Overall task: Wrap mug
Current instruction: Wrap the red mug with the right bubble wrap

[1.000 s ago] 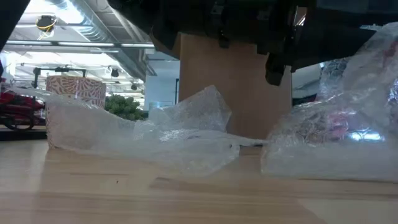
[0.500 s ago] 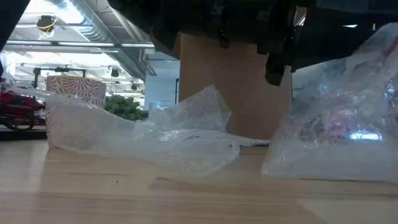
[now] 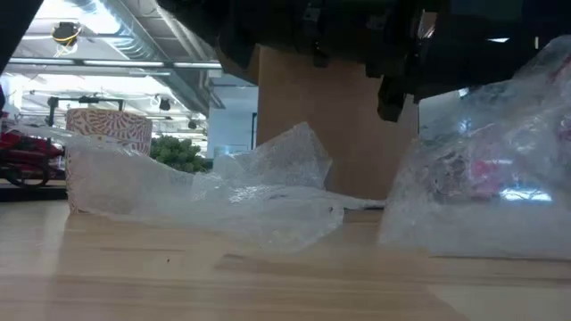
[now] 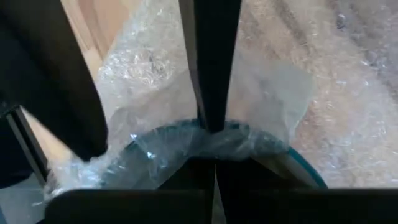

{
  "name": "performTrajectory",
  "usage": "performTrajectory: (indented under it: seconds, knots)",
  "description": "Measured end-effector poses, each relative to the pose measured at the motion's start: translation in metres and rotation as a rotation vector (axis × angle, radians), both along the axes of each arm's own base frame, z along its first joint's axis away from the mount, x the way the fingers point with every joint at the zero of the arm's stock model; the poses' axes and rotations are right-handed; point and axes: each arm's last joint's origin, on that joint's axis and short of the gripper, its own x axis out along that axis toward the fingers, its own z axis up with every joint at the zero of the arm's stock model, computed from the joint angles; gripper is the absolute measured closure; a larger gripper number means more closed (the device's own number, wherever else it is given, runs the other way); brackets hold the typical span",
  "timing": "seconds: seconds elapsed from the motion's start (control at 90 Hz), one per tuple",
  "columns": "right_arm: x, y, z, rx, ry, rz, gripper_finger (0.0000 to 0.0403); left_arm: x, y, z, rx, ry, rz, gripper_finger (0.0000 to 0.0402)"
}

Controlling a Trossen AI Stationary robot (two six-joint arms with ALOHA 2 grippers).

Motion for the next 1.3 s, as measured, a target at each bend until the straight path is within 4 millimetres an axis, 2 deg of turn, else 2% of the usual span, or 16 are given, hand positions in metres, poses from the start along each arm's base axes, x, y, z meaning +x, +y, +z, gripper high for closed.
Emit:
performTrajectory:
  seconds: [0.144,0.278,0.4,0.522,0.622,0.756,0.844,1.122,1.3]
  knots:
    - [0.001,0.001,0.001,-0.006,0.0,0.01,0.0402,-0.01,0.003,0.024,0.032,0.06,-0.004,0.0267]
    - [0.002,0.003,0.003,-0.005,-0.006,0.02,0.0402,-0.028,0.003,0.039,0.101,0.211,0.0,0.0267]
    - [0.003,0.003,0.004,-0.008,-0.011,0.037,0.0402,-0.041,0.003,0.024,0.244,0.388,0.072,0.0267]
    - [0.003,0.003,0.004,-0.017,-0.015,0.039,0.0402,-0.042,0.007,-0.009,0.318,0.458,0.147,0.0267]
    - [0.003,0.003,0.004,-0.031,-0.027,0.037,0.0402,-0.034,0.004,-0.025,0.254,0.401,0.107,0.0267]
    - [0.003,0.003,0.004,-0.033,-0.028,0.042,0.0402,-0.022,-0.007,-0.006,0.149,0.183,0.053,0.0267]
    - [0.003,0.003,0.004,-0.038,-0.029,0.058,0.0402,-0.02,-0.009,-0.001,0.128,0.109,0.046,0.0267]
    - [0.004,0.002,0.005,-0.042,-0.043,0.035,0.0402,-0.01,0.001,0.006,0.095,0.007,0.06,0.0267]
    - [0.005,0.003,0.005,-0.032,-0.062,0.015,0.0402,-0.002,0.0,0.009,0.079,-0.033,0.052,0.0267]
